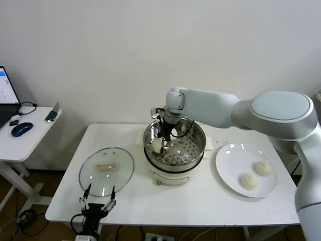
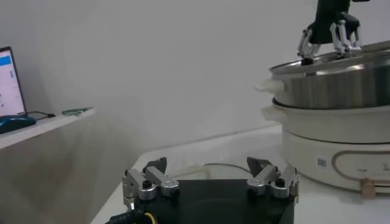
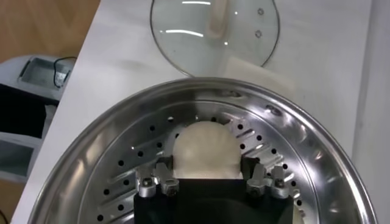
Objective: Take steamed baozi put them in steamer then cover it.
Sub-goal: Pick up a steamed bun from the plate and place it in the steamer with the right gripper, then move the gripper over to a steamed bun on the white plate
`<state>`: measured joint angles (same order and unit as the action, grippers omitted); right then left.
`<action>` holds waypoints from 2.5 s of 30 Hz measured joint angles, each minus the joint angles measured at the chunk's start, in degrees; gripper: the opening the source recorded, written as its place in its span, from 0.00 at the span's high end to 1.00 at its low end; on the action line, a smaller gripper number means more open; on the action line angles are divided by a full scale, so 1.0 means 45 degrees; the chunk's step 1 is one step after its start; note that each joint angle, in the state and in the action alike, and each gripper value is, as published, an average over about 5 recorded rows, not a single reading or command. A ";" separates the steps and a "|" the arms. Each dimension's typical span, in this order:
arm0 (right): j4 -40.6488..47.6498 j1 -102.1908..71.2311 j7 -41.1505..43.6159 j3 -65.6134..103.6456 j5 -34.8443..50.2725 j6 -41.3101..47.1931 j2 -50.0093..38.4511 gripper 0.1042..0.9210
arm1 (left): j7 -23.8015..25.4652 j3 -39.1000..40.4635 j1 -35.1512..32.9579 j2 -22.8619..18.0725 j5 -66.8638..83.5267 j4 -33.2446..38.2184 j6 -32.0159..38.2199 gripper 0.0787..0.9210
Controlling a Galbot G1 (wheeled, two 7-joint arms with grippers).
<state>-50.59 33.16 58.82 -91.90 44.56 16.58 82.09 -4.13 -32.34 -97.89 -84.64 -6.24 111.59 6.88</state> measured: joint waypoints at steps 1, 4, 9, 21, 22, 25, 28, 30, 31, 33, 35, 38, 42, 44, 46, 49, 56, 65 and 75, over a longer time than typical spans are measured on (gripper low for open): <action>0.0023 -0.0030 0.0022 0.0007 -0.0052 -0.0005 0.0012 0.17 | -0.0002 -0.0010 0.0008 0.0000 0.0007 -0.0013 -0.0001 0.12; 0.0040 -0.0074 0.0080 0.0057 -0.0166 -0.0016 0.0015 0.13 | -0.0011 -0.0032 0.0002 0.0001 0.0037 -0.0051 -0.0002 0.12; -0.0110 0.0060 0.0255 0.0125 -0.0352 -0.0091 -0.0146 0.12 | -0.0041 -0.0066 -0.0029 0.0001 0.0077 -0.0065 0.0001 0.12; -0.1928 0.1643 0.0764 0.0211 -0.0827 -0.0337 -0.2528 0.12 | -0.0087 -0.0098 -0.0260 0.0010 0.0240 0.0009 0.0103 0.12; -0.2166 0.1785 0.0790 0.0233 -0.0911 -0.0348 -0.2870 0.12 | -0.0081 -0.0103 -0.0278 0.0016 0.0267 0.0016 0.0121 0.12; -0.2853 0.2142 0.0860 0.0283 -0.1198 -0.0390 -0.3950 0.12 | -0.0063 -0.0128 -0.0363 0.0061 0.0351 0.0074 0.0164 0.12; -0.3527 0.2350 0.0955 0.0308 -0.1549 -0.0466 -0.5136 0.12 | -0.0033 -0.0168 -0.0443 0.0124 0.0409 0.0144 0.0202 0.12; -0.3944 0.2409 0.1025 0.0318 -0.1847 -0.0530 -0.5962 0.12 | -0.0012 -0.0200 -0.0485 0.0147 0.0431 0.0178 0.0214 0.12; -0.4131 0.2422 0.1051 0.0325 -0.2011 -0.0561 -0.6359 0.12 | -0.0005 -0.0214 -0.0506 0.0151 0.0439 0.0198 0.0216 0.12; -0.4480 0.2405 0.1082 0.0343 -0.2376 -0.0621 -0.7156 0.12 | 0.0005 -0.0236 -0.0550 0.0148 0.0448 0.0243 0.0215 0.12; -0.4780 0.2303 0.1089 0.0381 -0.2764 -0.0689 -0.7915 0.12 | 0.0010 -0.0252 -0.0595 0.0137 0.0449 0.0293 0.0217 0.12; -0.5100 0.1938 0.1078 0.0526 -0.3406 -0.0826 -0.8997 0.12 | 0.0013 -0.0279 -0.0641 0.0101 0.0432 0.0339 0.0227 0.12; -0.5249 0.1025 0.1029 0.0987 -0.4385 -0.1059 -1.0234 0.12 | 0.0021 -0.0295 -0.0680 0.0028 0.0386 0.0353 0.0219 0.12; -0.5232 0.0361 0.1004 0.1410 -0.4904 -0.1181 -1.0723 0.12 | 0.0056 -0.0301 -0.0730 -0.0001 0.0354 0.0388 0.0184 0.12; -0.5161 -0.0401 0.0979 0.1952 -0.5415 -0.1302 -1.1107 0.12 | 0.0104 -0.0311 -0.0797 -0.0011 0.0318 0.0428 0.0135 0.12; -0.4973 -0.1587 0.0922 0.2863 -0.6131 -0.1474 -1.1500 0.12 | 0.0150 -0.0339 -0.0851 -0.0020 0.0244 0.0443 0.0072 0.12; -0.4374 -0.3904 0.0817 0.4736 -0.7382 -0.1794 -1.1841 0.12 | 0.0158 -0.0387 -0.0874 -0.0138 0.0072 0.0328 0.0020 0.12; -0.3571 -0.5532 0.0614 0.6171 -0.8225 -0.2060 -1.1504 0.12 | 0.0107 -0.0493 -0.0917 -0.0237 -0.0053 0.0234 0.0010 0.12; -0.2991 -0.6169 0.0609 0.6673 -0.8647 -0.2194 -1.0888 0.12 | 0.0058 -0.0465 -0.0974 -0.0331 -0.0232 0.0151 0.0082 0.12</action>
<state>-64.04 5.40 61.56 -61.87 5.65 6.71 33.09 -3.87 -34.43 -102.27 -86.13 -7.28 112.27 7.25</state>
